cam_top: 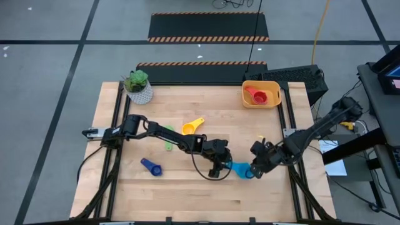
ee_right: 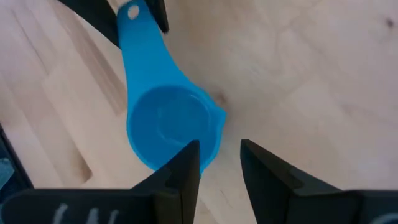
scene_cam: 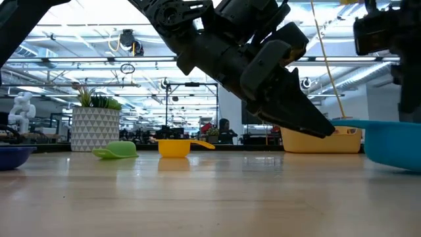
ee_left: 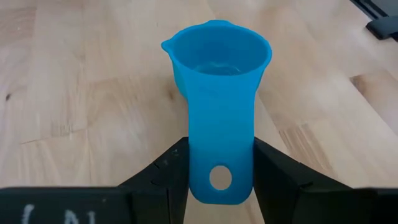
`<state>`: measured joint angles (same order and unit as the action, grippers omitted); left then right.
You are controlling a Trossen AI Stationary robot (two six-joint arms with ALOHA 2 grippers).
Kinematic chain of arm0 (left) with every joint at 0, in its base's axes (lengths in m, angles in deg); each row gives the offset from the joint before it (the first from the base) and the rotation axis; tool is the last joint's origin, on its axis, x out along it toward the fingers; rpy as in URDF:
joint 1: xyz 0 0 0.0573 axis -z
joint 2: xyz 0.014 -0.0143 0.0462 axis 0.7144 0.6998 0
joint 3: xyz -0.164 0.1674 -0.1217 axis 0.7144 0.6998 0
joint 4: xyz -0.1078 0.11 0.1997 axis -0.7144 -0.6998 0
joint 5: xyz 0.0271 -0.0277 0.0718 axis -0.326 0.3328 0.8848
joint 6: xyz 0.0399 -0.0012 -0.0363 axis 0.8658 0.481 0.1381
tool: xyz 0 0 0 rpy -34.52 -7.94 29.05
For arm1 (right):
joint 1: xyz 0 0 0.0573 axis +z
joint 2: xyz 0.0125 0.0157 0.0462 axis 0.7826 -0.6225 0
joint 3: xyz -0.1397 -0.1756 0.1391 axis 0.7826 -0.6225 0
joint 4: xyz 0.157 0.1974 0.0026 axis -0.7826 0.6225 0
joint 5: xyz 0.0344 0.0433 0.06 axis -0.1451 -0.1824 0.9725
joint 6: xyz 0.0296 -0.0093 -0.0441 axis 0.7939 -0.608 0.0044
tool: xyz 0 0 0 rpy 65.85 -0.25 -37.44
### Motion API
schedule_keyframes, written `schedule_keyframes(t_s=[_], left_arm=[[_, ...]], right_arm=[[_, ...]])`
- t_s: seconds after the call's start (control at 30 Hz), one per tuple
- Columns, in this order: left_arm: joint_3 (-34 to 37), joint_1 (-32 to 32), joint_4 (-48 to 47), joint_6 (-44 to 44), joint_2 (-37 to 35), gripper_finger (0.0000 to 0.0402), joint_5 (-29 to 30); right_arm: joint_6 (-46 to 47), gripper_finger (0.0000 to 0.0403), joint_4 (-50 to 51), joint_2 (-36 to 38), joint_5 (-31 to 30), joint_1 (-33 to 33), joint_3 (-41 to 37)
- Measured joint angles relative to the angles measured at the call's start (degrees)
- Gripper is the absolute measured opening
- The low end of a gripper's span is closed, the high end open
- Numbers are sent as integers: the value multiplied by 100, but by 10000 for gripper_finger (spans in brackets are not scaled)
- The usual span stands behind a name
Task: Nest measuring cups in basket
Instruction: Stack the light blue measuring cup on top of the red measuring cup into the bin
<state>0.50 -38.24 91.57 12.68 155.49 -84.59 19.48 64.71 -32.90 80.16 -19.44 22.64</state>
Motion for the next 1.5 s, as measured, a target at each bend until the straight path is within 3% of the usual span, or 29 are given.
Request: schedule_keyframes(t_s=[0.27,0.5,0.67,1.0,1.2,1.37,1.5], left_arm=[[0,11,67,-46,0,147,2],[0,13,61,0,0,147,0],[0,15,71,1,0,147,2],[-4,113,-76,422,-2,157,251],[-3,315,-1527,540,-619,213,1891],[-2,291,-2919,200,-1336,225,2158],[106,256,-3604,-8,-1750,209,2349]], right_arm=[[245,110,-127,-637,-8,220,0],[-85,110,-680,-1045,-26,218,0],[-107,106,-545,-1225,-43,214,0],[-267,9,-523,-1207,-349,166,0],[-568,8,-429,-1095,-317,-135,0],[-999,4,-288,-798,-317,-587,2],[-1395,2,-59,-419,-310,-1058,104]])
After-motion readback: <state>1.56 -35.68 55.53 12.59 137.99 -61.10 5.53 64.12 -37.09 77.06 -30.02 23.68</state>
